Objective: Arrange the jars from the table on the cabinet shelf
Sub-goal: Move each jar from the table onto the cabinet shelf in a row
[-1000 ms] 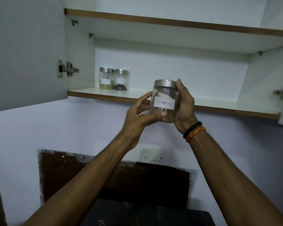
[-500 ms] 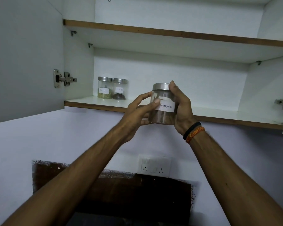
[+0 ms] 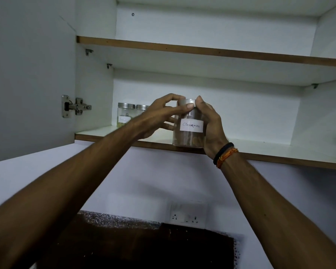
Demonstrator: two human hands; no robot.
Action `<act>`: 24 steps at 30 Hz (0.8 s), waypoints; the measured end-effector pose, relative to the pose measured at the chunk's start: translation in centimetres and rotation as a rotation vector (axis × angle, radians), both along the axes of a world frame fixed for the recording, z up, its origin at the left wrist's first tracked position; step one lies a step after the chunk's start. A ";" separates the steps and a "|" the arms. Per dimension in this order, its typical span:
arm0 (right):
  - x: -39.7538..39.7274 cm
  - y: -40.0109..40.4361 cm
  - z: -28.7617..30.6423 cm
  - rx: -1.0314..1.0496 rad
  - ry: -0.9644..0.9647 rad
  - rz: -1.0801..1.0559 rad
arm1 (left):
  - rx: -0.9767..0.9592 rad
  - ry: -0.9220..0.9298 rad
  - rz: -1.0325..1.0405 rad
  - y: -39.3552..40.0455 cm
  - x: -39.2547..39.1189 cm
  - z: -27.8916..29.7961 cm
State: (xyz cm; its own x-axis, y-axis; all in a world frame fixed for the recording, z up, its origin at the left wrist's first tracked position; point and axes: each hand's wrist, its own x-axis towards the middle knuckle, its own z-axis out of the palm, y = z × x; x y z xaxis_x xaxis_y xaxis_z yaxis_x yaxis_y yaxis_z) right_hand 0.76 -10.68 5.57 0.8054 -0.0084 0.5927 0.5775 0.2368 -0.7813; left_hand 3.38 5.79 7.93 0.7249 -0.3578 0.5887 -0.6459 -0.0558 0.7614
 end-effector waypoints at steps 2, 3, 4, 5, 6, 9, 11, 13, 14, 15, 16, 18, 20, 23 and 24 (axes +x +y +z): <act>0.6 0.2 0.4 -0.010 -0.012 -0.005 | 0.036 -0.034 -0.035 0.2 0.6 0.4; 0.9 0.4 0.6 -0.015 -0.009 -0.012 | 0.045 -0.047 -0.051 0.3 0.9 0.4; 1.2 0.5 0.7 -0.015 0.000 -0.015 | 0.048 -0.056 -0.063 0.3 1.2 0.4; 1.5 0.6 0.8 -0.011 0.011 -0.012 | 0.042 -0.065 -0.071 0.3 1.5 0.4; 1.9 0.7 0.8 -0.008 0.019 -0.010 | 0.029 -0.077 -0.073 0.3 1.8 0.3; 3.1 0.6 0.6 -0.011 0.000 -0.038 | -0.021 -0.094 -0.075 0.5 2.9 0.1; 4.1 0.1 0.1 -0.058 0.005 -0.142 | -0.029 -0.093 -0.060 0.9 3.7 0.1; 5.0 -0.7 -0.6 -0.171 0.044 -0.275 | -0.023 -0.080 -0.039 1.4 4.6 0.3; 5.5 -1.1 -1.0 -0.252 0.056 -0.348 | -0.023 -0.070 -0.031 1.7 5.0 0.4; 5.9 -1.5 -1.6 -0.350 0.047 -0.434 | -0.023 -0.062 -0.021 2.1 5.5 0.3; 6.2 -2.0 -2.2 -0.465 0.017 -0.531 | -0.024 -0.055 -0.010 2.4 6.0 0.2; 7.0 -3.0 -3.4 -0.745 -0.078 -0.755 | -0.029 -0.040 0.010 3.1 7.2 -0.1; 7.6 -3.5 -4.2 -1.006 -0.156 -0.968 | -0.037 -0.018 0.021 3.4 8.3 -0.5; 8.0 -3.0 -4.5 -1.159 -0.188 -1.098 | -0.054 0.008 0.025 3.7 9.8 -0.7; 8.0 -2.8 -4.5 -1.169 -0.182 -1.119 | -0.056 0.015 0.023 3.9 10.3 -0.8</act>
State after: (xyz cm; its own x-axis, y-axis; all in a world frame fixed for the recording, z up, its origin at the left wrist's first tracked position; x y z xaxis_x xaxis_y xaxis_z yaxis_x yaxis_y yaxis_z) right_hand 8.81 -13.44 1.06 0.6293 -0.0111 0.7770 0.1435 -0.9810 -0.1303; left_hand 13.70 9.65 7.14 0.7413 -0.3079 0.5964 -0.6336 -0.0279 0.7732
